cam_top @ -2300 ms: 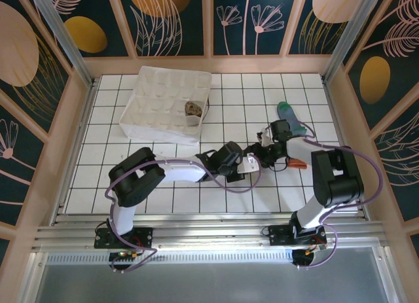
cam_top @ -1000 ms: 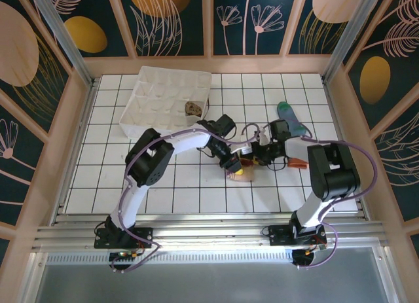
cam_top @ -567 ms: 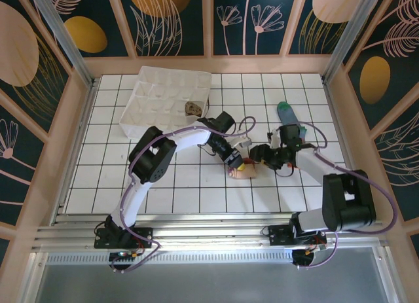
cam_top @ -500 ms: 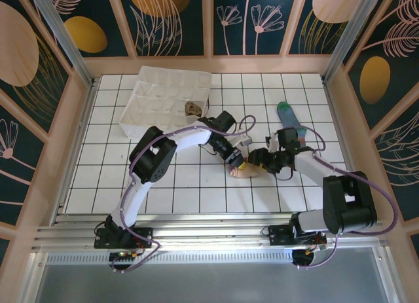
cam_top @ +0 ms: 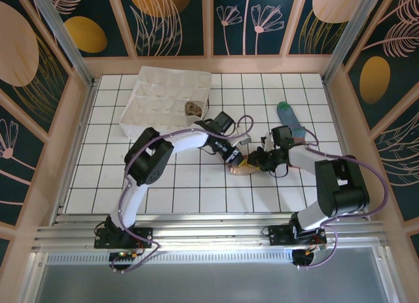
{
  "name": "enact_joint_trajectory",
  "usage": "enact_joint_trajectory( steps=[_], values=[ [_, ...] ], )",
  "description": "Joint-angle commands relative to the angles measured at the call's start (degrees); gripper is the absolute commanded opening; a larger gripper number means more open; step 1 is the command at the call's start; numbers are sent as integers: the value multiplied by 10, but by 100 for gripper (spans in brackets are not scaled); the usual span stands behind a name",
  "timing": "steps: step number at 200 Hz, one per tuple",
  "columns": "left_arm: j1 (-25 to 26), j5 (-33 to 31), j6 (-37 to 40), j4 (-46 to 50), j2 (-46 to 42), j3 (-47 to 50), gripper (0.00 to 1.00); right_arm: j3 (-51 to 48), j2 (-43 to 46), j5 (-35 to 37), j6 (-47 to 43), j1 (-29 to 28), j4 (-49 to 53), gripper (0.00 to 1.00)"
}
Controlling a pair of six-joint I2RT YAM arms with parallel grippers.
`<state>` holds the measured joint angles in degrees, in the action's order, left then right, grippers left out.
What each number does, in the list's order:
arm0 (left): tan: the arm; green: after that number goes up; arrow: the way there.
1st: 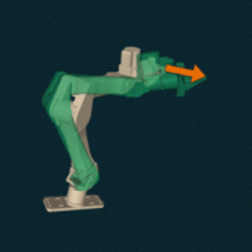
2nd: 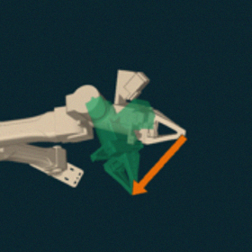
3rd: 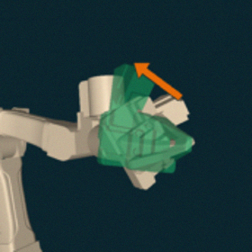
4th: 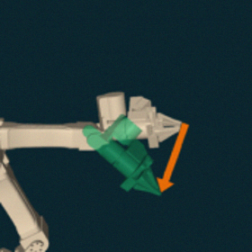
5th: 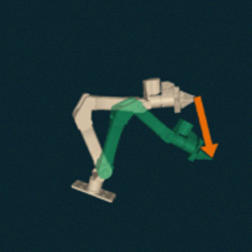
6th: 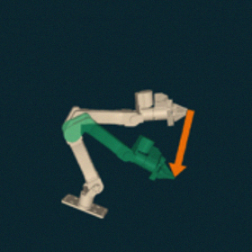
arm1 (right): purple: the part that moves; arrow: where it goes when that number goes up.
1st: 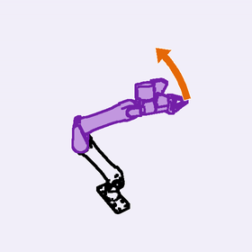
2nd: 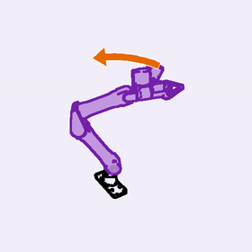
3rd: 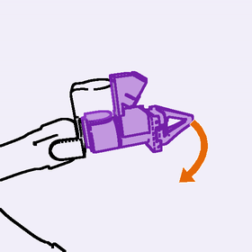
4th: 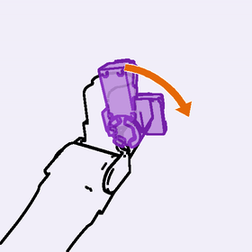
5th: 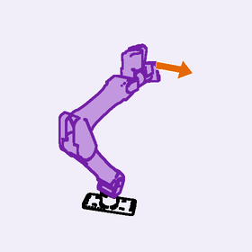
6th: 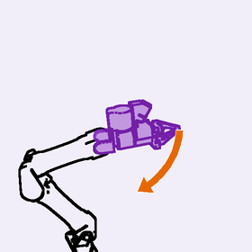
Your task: Roll the socks
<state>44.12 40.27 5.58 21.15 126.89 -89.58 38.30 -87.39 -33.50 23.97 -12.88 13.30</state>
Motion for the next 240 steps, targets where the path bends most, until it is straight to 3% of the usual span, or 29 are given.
enact_joint_trajectory(
  steps=[1,36,68,101,174,196,223,240],
  values=[
    [-3,-100,66,-41,-54,87,26,-35,-38,92,-16,-3,55,20],
    [2,-133,117,-207,-189,233,39,-33,-48,79,-26,-3,53,18],
    [63,-278,223,-304,-264,332,49,-31,-69,65,-36,-3,57,17],
    [94,-334,274,-336,-258,349,51,-22,-86,53,-48,-3,67,17],
    [109,-312,303,-320,-161,293,53,3,-123,31,-81,-2,89,16],
    [108,-305,290,-287,-127,254,39,7,-128,13,-94,-3,88,18],
    [103,-279,275,-199,-90,197,1,32,-90,14,-116,-6,97,38],
    [89,-230,266,-164,-84,182,0,51,-42,40,-136,-7,95,47]
  ],
)
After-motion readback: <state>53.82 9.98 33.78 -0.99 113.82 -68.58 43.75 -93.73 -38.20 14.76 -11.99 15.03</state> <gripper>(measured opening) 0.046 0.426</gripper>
